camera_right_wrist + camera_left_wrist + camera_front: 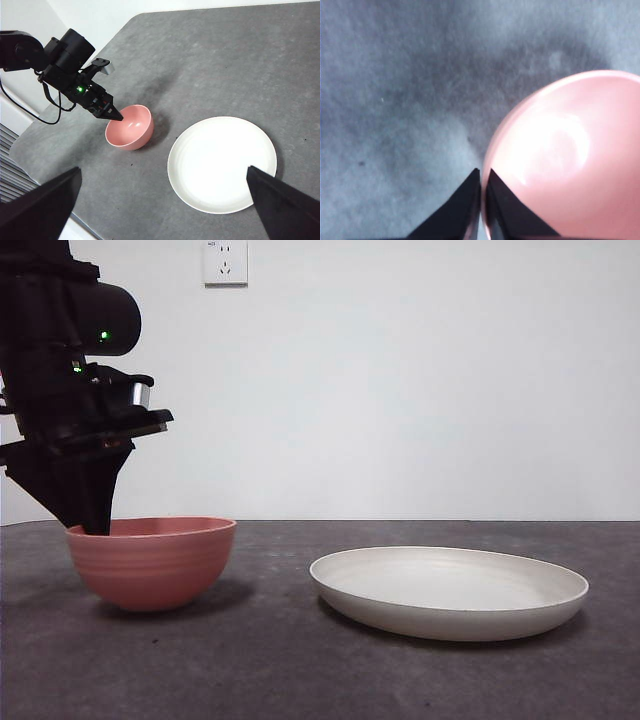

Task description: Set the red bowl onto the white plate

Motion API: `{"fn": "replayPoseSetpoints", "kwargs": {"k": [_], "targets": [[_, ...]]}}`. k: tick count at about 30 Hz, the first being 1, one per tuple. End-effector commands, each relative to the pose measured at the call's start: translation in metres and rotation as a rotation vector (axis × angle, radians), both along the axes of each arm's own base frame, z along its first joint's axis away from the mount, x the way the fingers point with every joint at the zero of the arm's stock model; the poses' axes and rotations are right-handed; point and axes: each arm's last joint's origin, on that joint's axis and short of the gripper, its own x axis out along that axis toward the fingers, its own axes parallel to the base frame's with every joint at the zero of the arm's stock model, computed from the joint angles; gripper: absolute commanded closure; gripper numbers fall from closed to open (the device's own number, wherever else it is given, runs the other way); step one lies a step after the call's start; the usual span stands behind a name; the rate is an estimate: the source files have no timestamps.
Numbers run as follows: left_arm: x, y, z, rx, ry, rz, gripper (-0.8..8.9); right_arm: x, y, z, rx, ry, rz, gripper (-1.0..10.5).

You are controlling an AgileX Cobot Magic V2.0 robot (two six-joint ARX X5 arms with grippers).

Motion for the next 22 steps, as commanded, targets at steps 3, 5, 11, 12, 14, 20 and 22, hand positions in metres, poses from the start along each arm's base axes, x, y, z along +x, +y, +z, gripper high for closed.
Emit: {"fn": "replayPoseSetpoints", "kwargs": {"k": [3, 5, 11, 12, 14, 20, 22], "targets": [[0.012, -0.004, 0.023, -0.008, -0.026, 0.01, 8.06, -0.001, 0.0, 0.006, -0.002, -0.028, 0.008, 3.9], [0.013, -0.008, 0.037, -0.022, -0.031, 0.038, 8.05, -0.001, 0.0, 0.006, -0.002, -0.028, 0.008, 3.9], [0.013, -0.04, 0.068, -0.042, -0.05, -0.02, 8.05, -0.001, 0.0, 0.006, -0.002, -0.028, 0.008, 3.9], [0.014, -0.048, 0.07, -0.045, -0.055, -0.04, 8.05, -0.001, 0.0, 0.006, -0.002, -0.029, 0.008, 3.9], [0.015, -0.066, 0.073, -0.051, -0.064, -0.084, 8.05, -0.001, 0.0, 0.006, -0.002, -0.029, 0.008, 3.9], [0.024, -0.123, 0.069, -0.046, -0.037, -0.19, 8.05, -0.001, 0.0, 0.006, -0.002, -0.029, 0.008, 3.9], [0.027, -0.142, 0.065, -0.045, -0.035, -0.223, 8.05, -0.001, 0.0, 0.006, -0.002, -0.029, 0.009, 3.9]]}}
